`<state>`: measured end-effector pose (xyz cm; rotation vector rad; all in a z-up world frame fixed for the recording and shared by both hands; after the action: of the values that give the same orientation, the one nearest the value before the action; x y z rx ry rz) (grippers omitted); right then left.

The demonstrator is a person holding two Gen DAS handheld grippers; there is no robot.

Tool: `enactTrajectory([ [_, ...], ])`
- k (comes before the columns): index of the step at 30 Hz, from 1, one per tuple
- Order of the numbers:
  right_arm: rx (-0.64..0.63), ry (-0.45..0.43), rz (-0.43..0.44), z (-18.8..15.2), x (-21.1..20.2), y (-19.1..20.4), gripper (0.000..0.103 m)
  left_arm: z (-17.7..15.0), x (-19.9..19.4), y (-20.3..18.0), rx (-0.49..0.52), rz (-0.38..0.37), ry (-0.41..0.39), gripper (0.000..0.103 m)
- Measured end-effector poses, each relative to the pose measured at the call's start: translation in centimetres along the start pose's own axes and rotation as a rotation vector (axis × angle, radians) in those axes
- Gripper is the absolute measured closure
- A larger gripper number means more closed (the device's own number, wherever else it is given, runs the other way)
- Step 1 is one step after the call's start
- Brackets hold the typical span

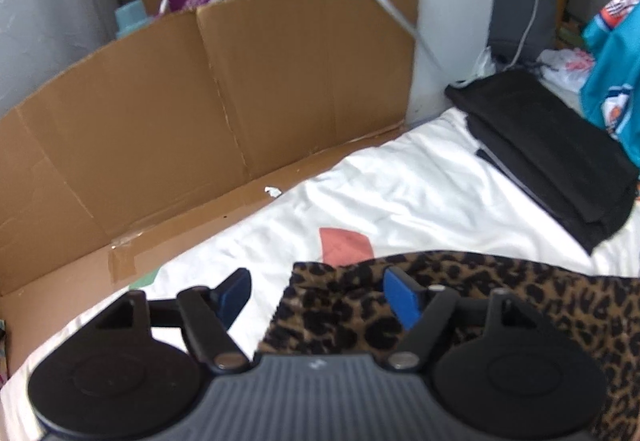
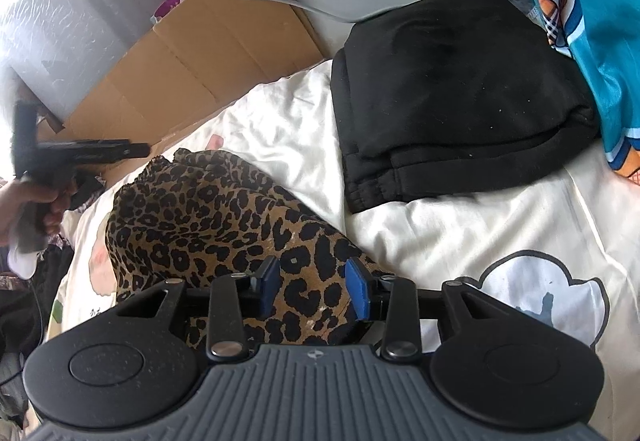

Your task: Fold clothes

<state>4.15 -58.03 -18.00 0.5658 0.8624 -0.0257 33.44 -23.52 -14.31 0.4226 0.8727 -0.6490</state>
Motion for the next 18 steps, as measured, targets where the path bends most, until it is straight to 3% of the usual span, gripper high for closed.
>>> enactTrajectory([
  [4, -0.002, 0.008, -0.01, -0.1, 0.3, -0.2, 0.061, -0.1, 2.4, -0.2, 0.018, -0.055, 0.051, 0.027],
  [9, -0.008, 0.016, -0.017, -0.3, 0.6, -0.5, 0.061, -1.1, 4.2, -0.4, 0.046, -0.049, 0.116, 0.027],
  [14, -0.024, 0.033, -0.023, -0.8, 0.8, -0.5, 0.061, -2.9, 4.8, -0.7, 0.082, -0.026, 0.137, 0.028],
  [18, -0.023, 0.041, -0.028, -1.1, 1.3, -0.3, 0.061, -3.1, 4.1, -0.7, 0.087, -0.016, 0.097, 0.03],
])
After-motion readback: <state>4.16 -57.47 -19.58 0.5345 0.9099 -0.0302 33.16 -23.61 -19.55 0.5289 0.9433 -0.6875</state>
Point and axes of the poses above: each gripper's, at about its wrist camera, not at the fingertips, and x roughly the way its jaws point, y to its left, z to its top, the point moved 1 cm from there along x, roughly the way its jaws point
